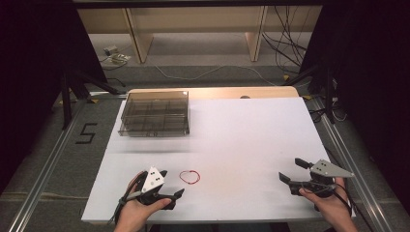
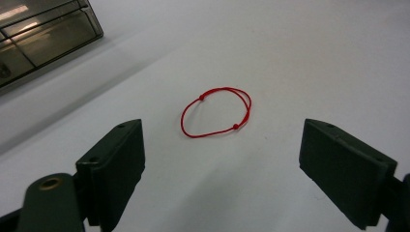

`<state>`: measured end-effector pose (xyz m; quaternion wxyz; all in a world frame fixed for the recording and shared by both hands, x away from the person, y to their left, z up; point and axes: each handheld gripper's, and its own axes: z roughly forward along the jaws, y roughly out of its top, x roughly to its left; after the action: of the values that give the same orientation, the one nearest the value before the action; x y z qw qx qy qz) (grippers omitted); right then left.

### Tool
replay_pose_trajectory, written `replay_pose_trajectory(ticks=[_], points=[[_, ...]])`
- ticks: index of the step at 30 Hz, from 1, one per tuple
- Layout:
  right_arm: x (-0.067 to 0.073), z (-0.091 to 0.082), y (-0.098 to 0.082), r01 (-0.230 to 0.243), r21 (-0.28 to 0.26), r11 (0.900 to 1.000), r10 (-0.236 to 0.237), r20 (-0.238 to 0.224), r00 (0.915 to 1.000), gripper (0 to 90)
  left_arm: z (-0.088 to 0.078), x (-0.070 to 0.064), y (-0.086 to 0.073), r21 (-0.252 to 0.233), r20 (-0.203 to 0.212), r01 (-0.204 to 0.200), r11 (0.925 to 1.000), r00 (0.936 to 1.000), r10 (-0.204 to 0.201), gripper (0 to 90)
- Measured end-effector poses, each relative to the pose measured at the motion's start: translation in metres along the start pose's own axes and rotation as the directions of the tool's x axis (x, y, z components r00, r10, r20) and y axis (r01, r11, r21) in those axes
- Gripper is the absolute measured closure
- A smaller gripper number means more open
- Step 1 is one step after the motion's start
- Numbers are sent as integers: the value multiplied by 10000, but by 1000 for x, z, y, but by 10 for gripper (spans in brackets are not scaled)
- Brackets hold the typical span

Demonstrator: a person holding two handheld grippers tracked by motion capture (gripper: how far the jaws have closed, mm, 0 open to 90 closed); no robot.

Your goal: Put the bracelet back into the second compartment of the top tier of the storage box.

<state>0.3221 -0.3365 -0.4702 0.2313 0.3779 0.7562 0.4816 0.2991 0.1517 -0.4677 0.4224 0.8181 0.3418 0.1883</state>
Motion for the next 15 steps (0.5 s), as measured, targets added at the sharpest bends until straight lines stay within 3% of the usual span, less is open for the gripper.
replay_pose_trajectory(ticks=[7,15], points=[[-1,-1,0,37,-42,10000,-36,86,10000,165,3,-6,4,-19,97,-214,9998,9997,214,182],[0,0,0,-65,10,10000,65,69,10000,166,16,-8,8,335,98,-512,9981,9987,509,340]])
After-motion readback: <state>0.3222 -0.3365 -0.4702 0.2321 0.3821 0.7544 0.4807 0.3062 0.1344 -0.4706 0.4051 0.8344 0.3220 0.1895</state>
